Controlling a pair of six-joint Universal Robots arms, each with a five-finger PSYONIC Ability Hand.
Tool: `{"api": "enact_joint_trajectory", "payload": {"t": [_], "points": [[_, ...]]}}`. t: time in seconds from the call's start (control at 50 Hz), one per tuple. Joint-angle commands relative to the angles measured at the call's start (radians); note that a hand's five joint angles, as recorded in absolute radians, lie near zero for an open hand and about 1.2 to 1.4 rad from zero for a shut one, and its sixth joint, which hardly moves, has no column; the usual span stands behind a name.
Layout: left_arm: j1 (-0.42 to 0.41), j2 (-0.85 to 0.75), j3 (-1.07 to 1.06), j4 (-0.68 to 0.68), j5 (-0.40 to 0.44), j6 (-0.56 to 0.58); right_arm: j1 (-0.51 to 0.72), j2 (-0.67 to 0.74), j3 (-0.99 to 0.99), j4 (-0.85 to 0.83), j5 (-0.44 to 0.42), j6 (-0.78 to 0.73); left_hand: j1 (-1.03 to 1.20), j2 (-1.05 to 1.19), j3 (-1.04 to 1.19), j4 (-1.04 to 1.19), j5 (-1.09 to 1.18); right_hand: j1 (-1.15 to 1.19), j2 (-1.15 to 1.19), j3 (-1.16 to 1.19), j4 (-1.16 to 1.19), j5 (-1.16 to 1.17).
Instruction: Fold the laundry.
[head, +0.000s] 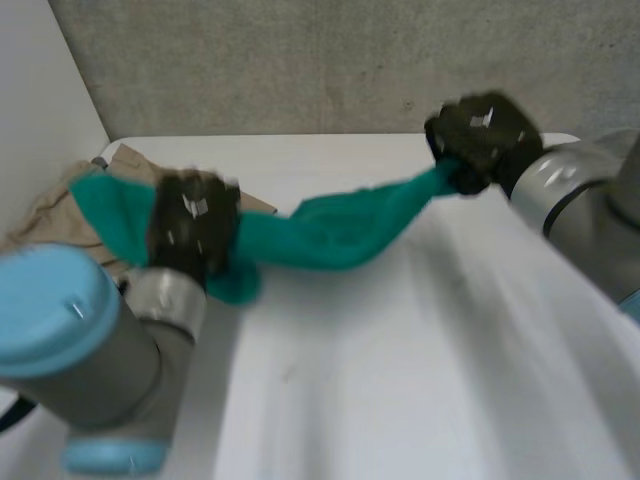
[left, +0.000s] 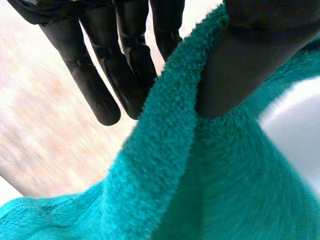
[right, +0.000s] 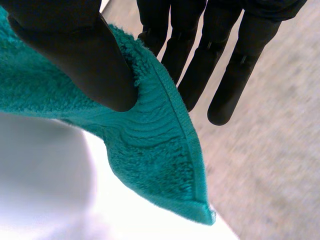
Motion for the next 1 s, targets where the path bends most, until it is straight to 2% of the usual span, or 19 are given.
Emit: {"api": "enact_joint_trajectory", "payload": {"t": [0.02,0.08,0.12,0.22,0.24,0.3,0.32,0.38,0.4,0.48,0.52,0.6,0.7,0.74,0.86,1.0], "points": [[-0.129,-0.065,-0.057,-0.12,-0.165,-0.01,0.022,0.106,0.119,-0.072,0.111,-0.146,-0.514,-0.558,-0.554,-0.559,-0.51,0.26,0.219,0.209,0.199,0.23],[-0.124,-0.024,-0.014,-0.248,-0.158,-0.01,0.015,0.115,0.132,-0.074,0.147,-0.197,-0.909,-0.953,-0.95,-0.954,-0.905,0.26,0.219,0.209,0.199,0.23],[-0.109,0.019,0.012,-0.309,-0.144,-0.012,0.012,0.115,0.141,-0.075,0.154,-0.213,-0.967,-1.011,-1.008,-1.012,-0.963,0.26,0.219,0.209,0.199,0.23],[0.024,0.113,0.095,-0.444,-0.043,-0.024,0.007,0.08,0.179,-0.084,0.15,-0.222,-0.967,-1.011,-1.008,-1.012,-0.963,0.26,0.219,0.209,0.199,0.23],[0.085,0.125,0.121,-0.48,0.014,-0.032,0.005,0.063,0.193,-0.086,0.141,-0.223,-0.967,-1.011,-1.008,-1.012,-0.963,0.26,0.219,0.209,0.199,0.23],[0.169,0.119,0.162,-0.546,0.111,-0.046,0.001,0.038,0.213,-0.088,0.125,-0.22,-0.967,-1.011,-1.008,-1.012,-0.963,0.26,0.219,0.209,0.199,0.23],[0.216,0.102,0.19,-0.597,0.176,-0.053,-0.002,0.022,0.224,-0.088,0.113,-0.22,-0.954,-0.998,-0.995,-1.0,-0.951,0.26,0.219,0.209,0.199,0.23],[0.275,0.056,0.239,-0.68,0.264,-0.061,-0.01,0.0,0.236,-0.081,0.092,-0.219,-0.905,-0.949,-0.945,-0.95,-0.901,0.26,0.219,0.209,0.199,0.23],[0.307,0.02,0.271,-0.73,0.316,-0.065,-0.013,-0.014,0.241,-0.081,0.078,-0.214,-0.852,-0.896,-0.893,-0.897,-0.848,0.26,0.219,0.209,0.199,0.23],[0.362,-0.085,0.351,-0.824,0.395,-0.058,-0.022,-0.035,0.251,-0.074,0.059,-0.207,-0.702,-0.746,-0.743,-0.748,-0.699,0.26,0.219,0.209,0.199,0.23],[0.377,-0.125,0.377,-0.847,0.407,-0.053,-0.025,-0.04,0.254,-0.069,0.055,-0.203,-0.69,-0.734,-0.731,-0.735,-0.686,0.26,0.219,0.209,0.199,0.23],[0.397,-0.202,0.417,-0.852,0.422,-0.03,-0.03,-0.043,0.265,-0.06,0.045,-0.202,-0.719,-0.763,-0.76,-0.765,-0.715,0.26,0.219,0.209,0.199,0.23],[0.391,-0.258,0.417,-0.763,0.542,0.011,-0.03,-0.037,0.288,-0.061,0.042,-0.207,-0.76,-0.805,-0.801,-0.806,-0.757,0.26,0.219,0.209,0.199,0.23],[0.381,-0.266,0.417,-0.723,0.565,0.014,-0.03,-0.037,0.296,-0.065,0.042,-0.207,-0.763,-0.807,-0.804,-0.809,-0.76,0.26,0.219,0.209,0.199,0.23],[0.332,-0.326,0.435,-0.608,0.533,0.016,-0.031,-0.034,0.305,-0.068,0.042,-0.208,-0.743,-0.787,-0.784,-0.788,-0.739,0.26,0.219,0.209,0.199,0.23],[0.301,-0.399,0.478,-0.599,0.493,0.053,-0.035,-0.026,0.29,-0.069,0.042,-0.214,-0.705,-0.749,-0.746,-0.75,-0.701,0.26,0.219,0.209,0.199,0.23]]}}
